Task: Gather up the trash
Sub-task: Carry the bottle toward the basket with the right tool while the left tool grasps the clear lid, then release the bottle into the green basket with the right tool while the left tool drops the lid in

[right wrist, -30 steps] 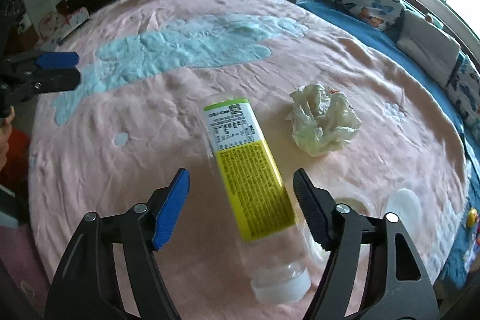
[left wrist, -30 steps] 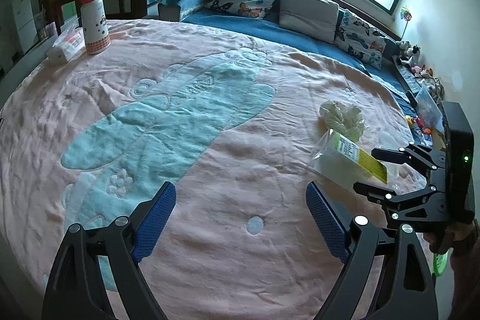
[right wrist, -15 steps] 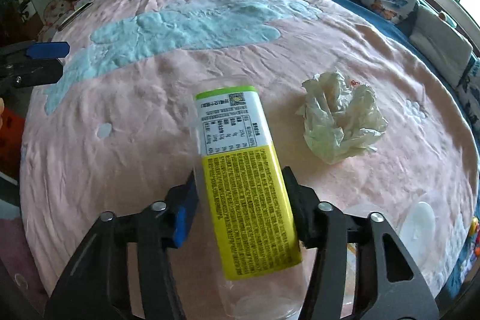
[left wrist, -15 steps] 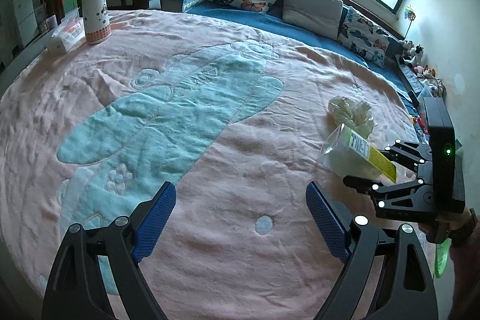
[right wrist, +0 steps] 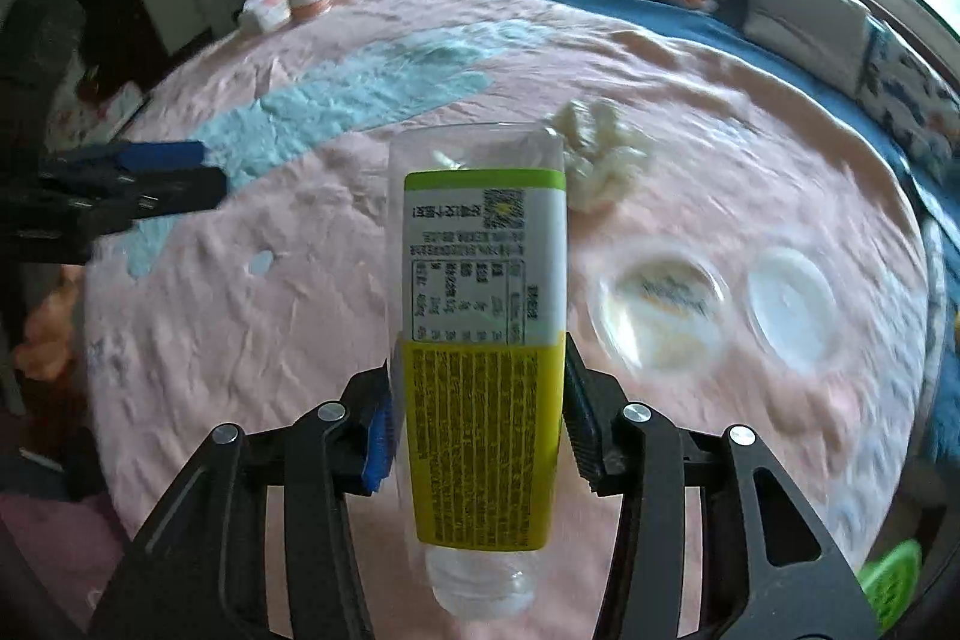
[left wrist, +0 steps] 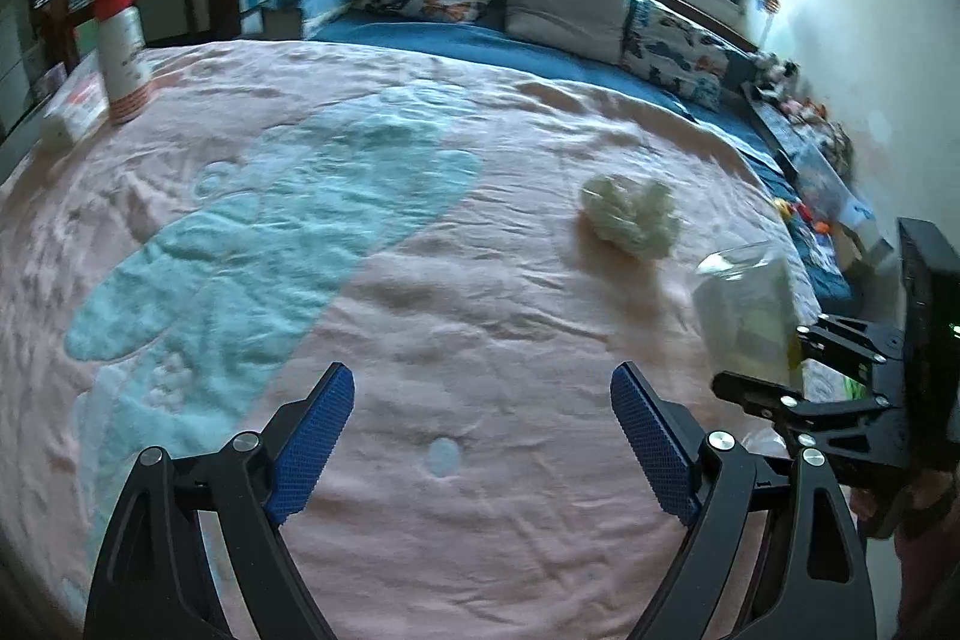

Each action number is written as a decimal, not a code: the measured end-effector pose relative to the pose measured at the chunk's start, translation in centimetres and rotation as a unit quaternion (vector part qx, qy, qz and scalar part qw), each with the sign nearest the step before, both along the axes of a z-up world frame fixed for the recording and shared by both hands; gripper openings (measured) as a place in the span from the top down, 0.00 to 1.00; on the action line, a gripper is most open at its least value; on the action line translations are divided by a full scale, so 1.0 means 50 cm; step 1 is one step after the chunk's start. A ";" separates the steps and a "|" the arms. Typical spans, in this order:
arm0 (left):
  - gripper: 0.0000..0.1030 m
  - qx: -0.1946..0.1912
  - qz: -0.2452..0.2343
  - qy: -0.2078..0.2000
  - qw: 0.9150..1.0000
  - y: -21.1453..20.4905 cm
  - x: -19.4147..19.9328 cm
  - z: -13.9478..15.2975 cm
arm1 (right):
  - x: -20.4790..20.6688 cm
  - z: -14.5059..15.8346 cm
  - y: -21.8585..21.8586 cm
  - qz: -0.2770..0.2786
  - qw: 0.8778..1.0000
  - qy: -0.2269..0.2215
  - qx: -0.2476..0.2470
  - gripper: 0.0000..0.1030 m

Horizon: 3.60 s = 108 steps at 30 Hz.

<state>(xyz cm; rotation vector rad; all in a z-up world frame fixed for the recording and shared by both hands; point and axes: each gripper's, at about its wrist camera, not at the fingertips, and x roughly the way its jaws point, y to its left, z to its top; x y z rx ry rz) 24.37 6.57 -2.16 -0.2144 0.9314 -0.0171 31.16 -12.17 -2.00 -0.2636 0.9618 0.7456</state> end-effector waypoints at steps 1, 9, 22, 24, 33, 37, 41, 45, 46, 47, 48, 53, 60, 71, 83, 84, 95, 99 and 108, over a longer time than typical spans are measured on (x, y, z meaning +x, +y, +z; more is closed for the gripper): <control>0.18 0.002 -0.008 0.000 1.000 -0.012 0.006 -0.002 | -0.009 0.004 -0.015 -0.013 1.000 0.001 0.003 0.55; 0.19 0.009 -0.085 -0.013 0.996 -0.130 0.059 -0.012 | -0.064 0.041 -0.131 -0.100 0.994 -0.004 0.037 0.56; 0.16 0.051 -0.220 -0.036 0.973 -0.331 0.137 -0.033 | -0.124 0.065 -0.259 -0.179 0.983 -0.019 0.046 0.57; 0.14 0.056 -0.236 -0.029 0.970 -0.349 0.151 -0.045 | -0.130 0.067 -0.272 -0.185 0.981 -0.019 0.046 0.57; 0.14 0.086 -0.250 -0.015 0.964 -0.393 0.202 -0.081 | -0.154 0.069 -0.315 -0.209 0.976 -0.017 0.055 0.57; 0.19 0.094 -0.254 -0.011 0.963 -0.402 0.215 -0.089 | -0.160 0.067 -0.334 -0.219 0.974 -0.016 0.059 0.57; 0.33 0.101 -0.255 -0.005 0.962 -0.406 0.224 -0.100 | -0.167 0.070 -0.353 -0.232 0.971 -0.017 0.063 0.57; 0.35 0.103 -0.253 -0.012 0.962 -0.407 0.220 -0.101 | -0.178 0.080 -0.377 -0.251 0.965 -0.024 0.067 0.57; 0.35 0.105 -0.252 -0.013 0.962 -0.408 0.218 -0.100 | -0.182 0.083 -0.383 -0.256 0.964 -0.026 0.068 0.57; 0.35 0.105 -0.251 -0.013 0.962 -0.409 0.215 -0.099 | -0.187 0.089 -0.396 -0.265 0.961 -0.030 0.071 0.57; 0.35 0.097 -0.253 -0.015 0.962 -0.408 0.208 -0.094 | -0.188 0.091 -0.408 -0.271 0.959 -0.031 0.073 0.57; 0.36 0.083 -0.268 -0.034 0.959 -0.417 0.171 -0.064 | -0.205 0.110 -0.479 -0.319 0.944 -0.050 0.064 0.57; 0.36 0.057 -0.289 -0.054 0.954 -0.439 0.111 -0.015 | -0.216 0.078 -0.608 -0.413 0.909 -0.053 0.032 0.57; 0.35 0.038 -0.330 -0.075 0.940 -0.506 0.038 0.027 | -0.211 -0.094 -0.712 -0.482 0.875 0.044 0.018 0.57; 0.35 0.029 -0.383 -0.082 0.920 -0.612 -0.011 0.044 | -0.216 -0.112 -0.759 -0.503 0.861 0.058 0.052 0.28; 0.35 0.028 -0.388 -0.080 0.918 -0.624 -0.014 0.043 | -0.220 -0.106 -0.760 -0.502 0.862 0.054 0.050 0.28; 0.35 0.036 -0.433 -0.071 0.898 -0.736 -0.035 0.020 | -0.261 -0.074 -0.791 -0.512 0.858 0.025 0.033 0.28; 0.35 0.036 -0.441 -0.061 0.895 -0.774 -0.031 0.003 | -0.280 -0.061 -0.794 -0.515 0.856 0.020 0.043 0.28; 0.35 0.043 -0.456 -0.038 0.888 -0.851 -0.025 -0.037 | -0.329 -0.037 -0.787 -0.515 0.855 0.004 0.051 0.28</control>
